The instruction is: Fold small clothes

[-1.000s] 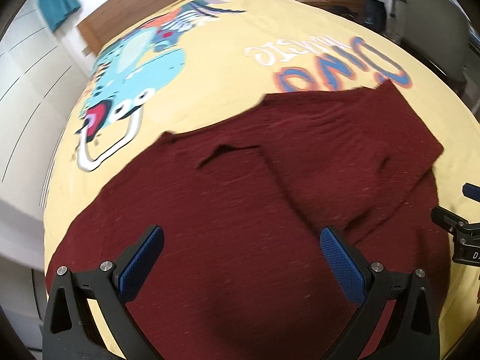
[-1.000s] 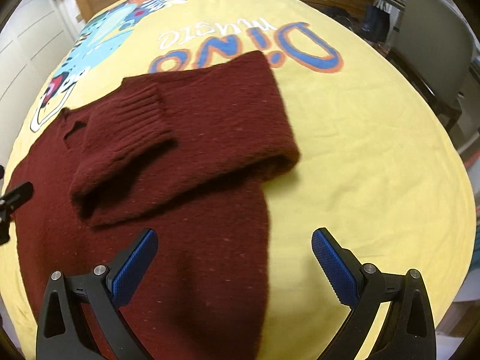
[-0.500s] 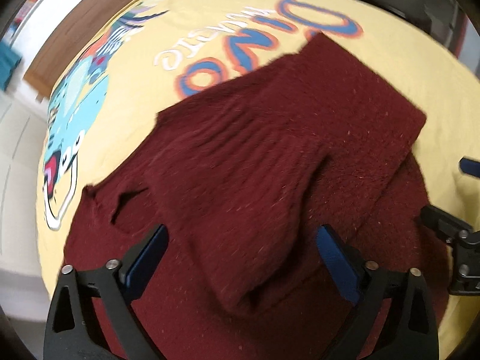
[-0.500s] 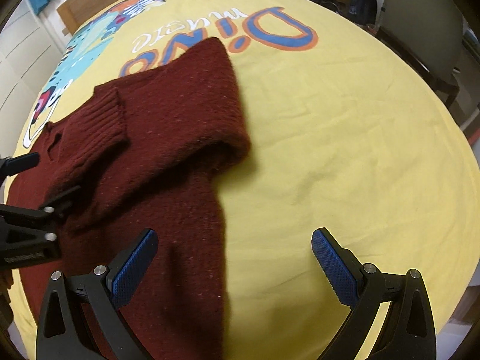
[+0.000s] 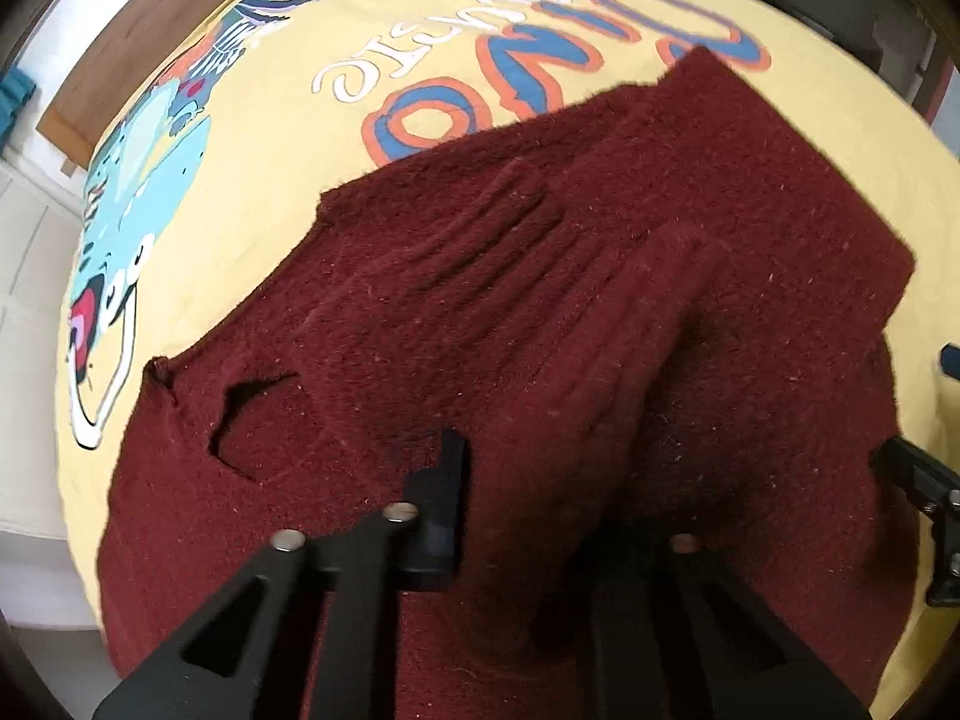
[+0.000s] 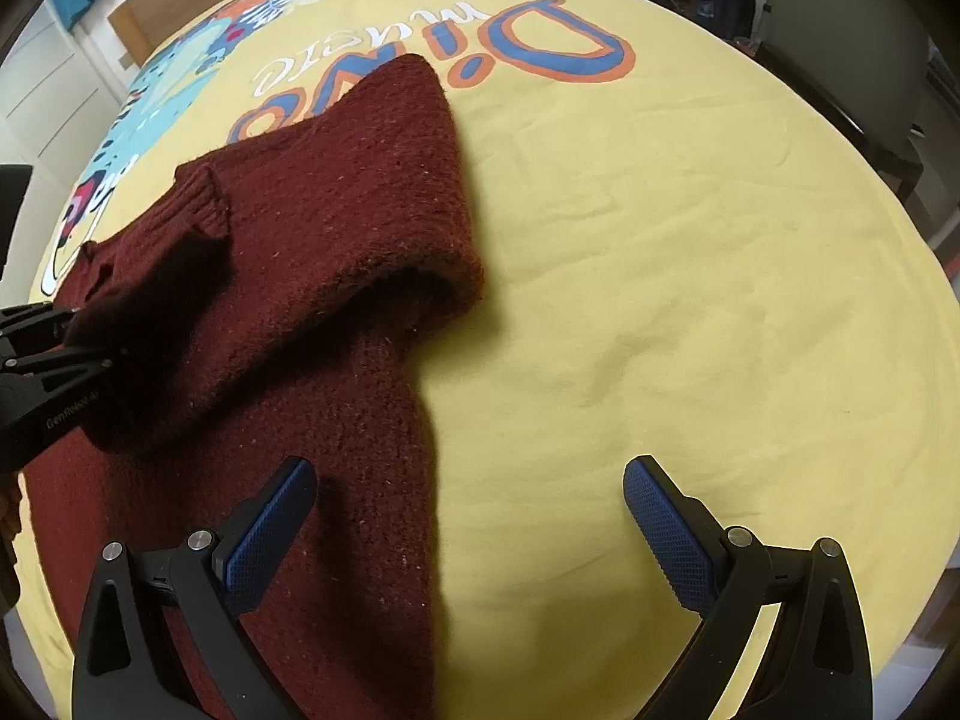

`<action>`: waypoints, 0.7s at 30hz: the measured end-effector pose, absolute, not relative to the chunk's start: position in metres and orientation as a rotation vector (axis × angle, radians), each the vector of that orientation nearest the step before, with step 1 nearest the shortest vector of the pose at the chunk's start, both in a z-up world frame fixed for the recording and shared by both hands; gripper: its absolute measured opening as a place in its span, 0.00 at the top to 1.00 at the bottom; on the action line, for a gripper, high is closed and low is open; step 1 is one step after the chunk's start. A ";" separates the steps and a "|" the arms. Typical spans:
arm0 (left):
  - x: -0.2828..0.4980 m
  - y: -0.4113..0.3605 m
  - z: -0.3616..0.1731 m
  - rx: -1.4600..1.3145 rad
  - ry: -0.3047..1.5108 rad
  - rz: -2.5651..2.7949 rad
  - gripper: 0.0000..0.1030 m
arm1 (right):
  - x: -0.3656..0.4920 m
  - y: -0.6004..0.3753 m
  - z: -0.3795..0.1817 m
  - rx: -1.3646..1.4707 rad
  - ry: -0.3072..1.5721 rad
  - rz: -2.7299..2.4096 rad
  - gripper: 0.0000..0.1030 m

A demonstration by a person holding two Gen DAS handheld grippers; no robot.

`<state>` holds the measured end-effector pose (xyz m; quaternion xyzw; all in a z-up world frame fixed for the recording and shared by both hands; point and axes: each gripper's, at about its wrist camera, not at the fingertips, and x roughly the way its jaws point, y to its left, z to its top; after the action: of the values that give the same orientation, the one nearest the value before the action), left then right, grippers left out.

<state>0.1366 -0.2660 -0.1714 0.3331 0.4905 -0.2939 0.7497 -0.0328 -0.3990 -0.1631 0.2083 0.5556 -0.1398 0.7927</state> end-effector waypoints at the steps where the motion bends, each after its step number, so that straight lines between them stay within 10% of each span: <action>1: 0.140 -0.261 -0.168 0.707 1.071 -0.647 0.94 | -0.032 -0.399 -0.163 0.446 1.196 -0.301 0.01; 21: 0.229 -0.092 -0.102 0.332 0.997 -0.400 0.95 | -0.008 -0.384 -0.145 0.394 1.199 -0.311 0.01</action>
<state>0.2287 -0.0924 -0.1018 0.1573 0.4727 -0.1894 0.8461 -0.0081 -0.3840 -0.1446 0.1834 0.5583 -0.1448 0.7960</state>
